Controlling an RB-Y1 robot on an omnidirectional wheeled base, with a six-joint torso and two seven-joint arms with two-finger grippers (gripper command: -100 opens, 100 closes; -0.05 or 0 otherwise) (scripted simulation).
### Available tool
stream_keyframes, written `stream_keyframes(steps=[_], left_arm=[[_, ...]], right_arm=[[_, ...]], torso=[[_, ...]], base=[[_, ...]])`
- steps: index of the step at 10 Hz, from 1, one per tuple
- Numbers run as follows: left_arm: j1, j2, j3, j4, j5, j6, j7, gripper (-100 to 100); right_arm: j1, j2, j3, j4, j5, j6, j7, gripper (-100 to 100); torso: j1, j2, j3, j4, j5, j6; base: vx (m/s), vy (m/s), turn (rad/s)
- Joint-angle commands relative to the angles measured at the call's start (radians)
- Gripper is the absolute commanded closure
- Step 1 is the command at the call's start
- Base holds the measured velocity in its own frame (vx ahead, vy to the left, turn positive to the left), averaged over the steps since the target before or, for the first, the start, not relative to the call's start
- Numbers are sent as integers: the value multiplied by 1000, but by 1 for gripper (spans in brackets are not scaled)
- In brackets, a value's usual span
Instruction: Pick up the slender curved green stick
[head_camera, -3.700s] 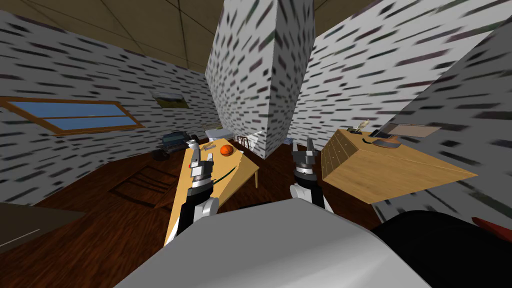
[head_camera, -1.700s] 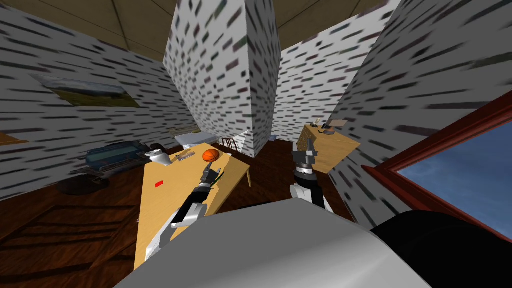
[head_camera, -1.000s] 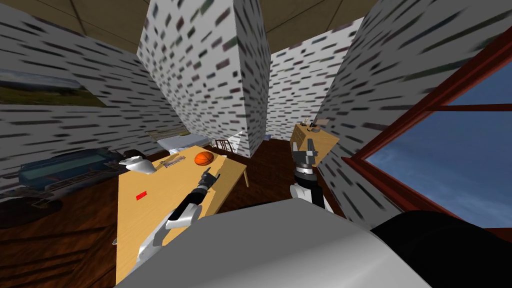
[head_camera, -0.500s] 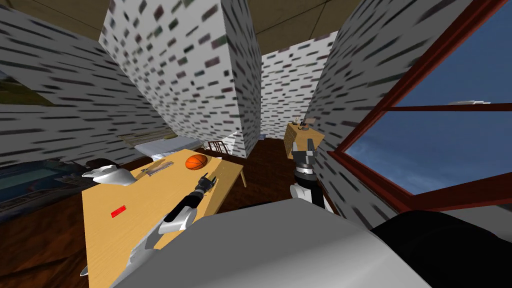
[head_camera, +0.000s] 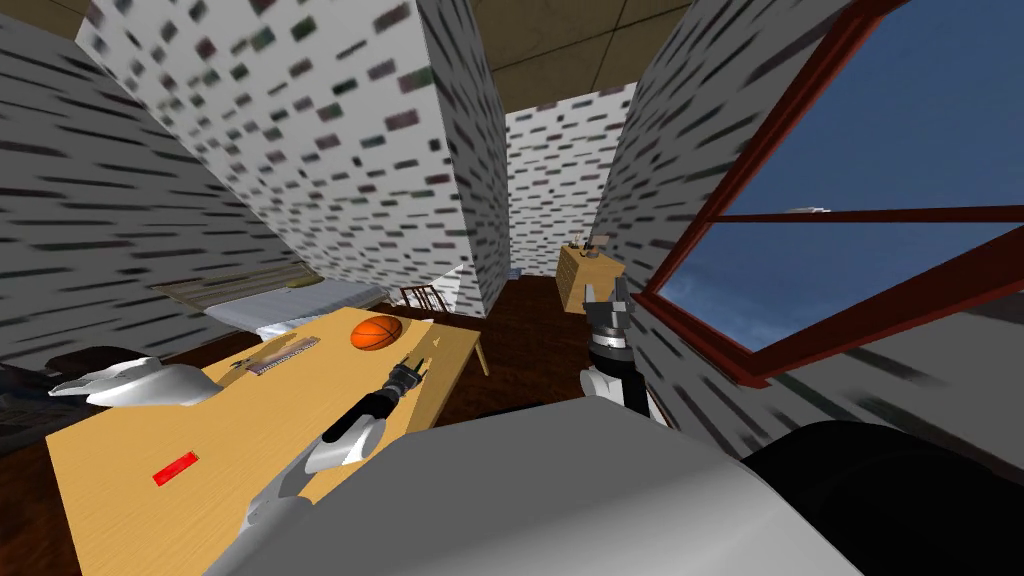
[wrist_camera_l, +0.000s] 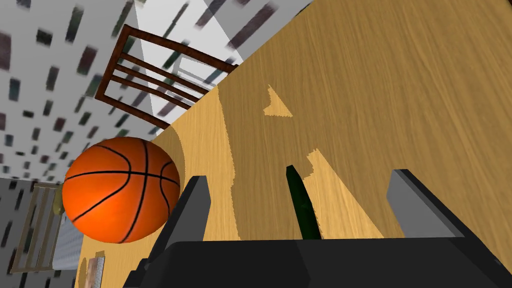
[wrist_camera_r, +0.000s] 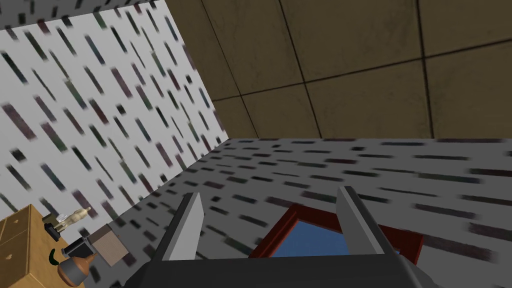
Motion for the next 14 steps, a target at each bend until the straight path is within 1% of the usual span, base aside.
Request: stream_keyframes(steps=[1,2,3,4,5,6,7,8,9,12,13,14], left_arm=[[-4,5,-9,40,16,12,37,-100],[-10,23,-17,78,48,39,72,-100],[-10,23,-17,79,48,39,77,-100],[-15,40,-25,114,79,66,116,-100],[-15,40,-25,116,79,66,116,-100],[-20,55,-32,152,111,91,153,-100],[-20,55,-32,153,111,91,153,-100],[-25,70,-40,188,141,115,187,-100],[-25,70,-40,188,141,115,187,-100],[-39,107,-63,278,227,181,278,-100],[-39,107,-63,283,227,181,279,-100],[-43,117,-70,312,253,200,306,-100]], right_arm=[[0,0,0,0,0,0,0,0],[0,0,0,0,0,0,0,0],[0,0,0,0,0,0,0,0],[0,0,0,0,0,0,0,0],[0,0,0,0,0,0,0,0],[0,0,0,0,0,0,0,0],[0,0,0,0,0,0,0,0],[0,0,0,0,0,0,0,0],[0,0,0,0,0,0,0,0],[0,0,0,0,0,0,0,0],[0,0,0,0,0,0,0,0],[0,0,0,0,0,0,0,0]], torso=[[0,0,0,0,0,0],[0,0,0,0,0,-1],[-1,-1,0,0,0,0],[-1,-1,-1,0,0,-1],[-1,-2,-1,0,0,0],[0,-2,-1,0,0,-1],[0,-2,-1,0,0,-1],[0,-2,-1,0,0,-1],[0,-1,-1,0,0,0],[2,-1,0,0,0,0],[3,0,0,0,1,-1],[2,-1,0,0,1,-1]], base=[[-47,53,-115],[-34,40,-215],[-27,38,-107],[-27,39,-215],[-27,46,-99],[-25,52,-161],[-32,51,-121],[-34,52,-242],[-32,48,-93],[-48,75,-258],[-47,72,-72],[-32,67,-134]])
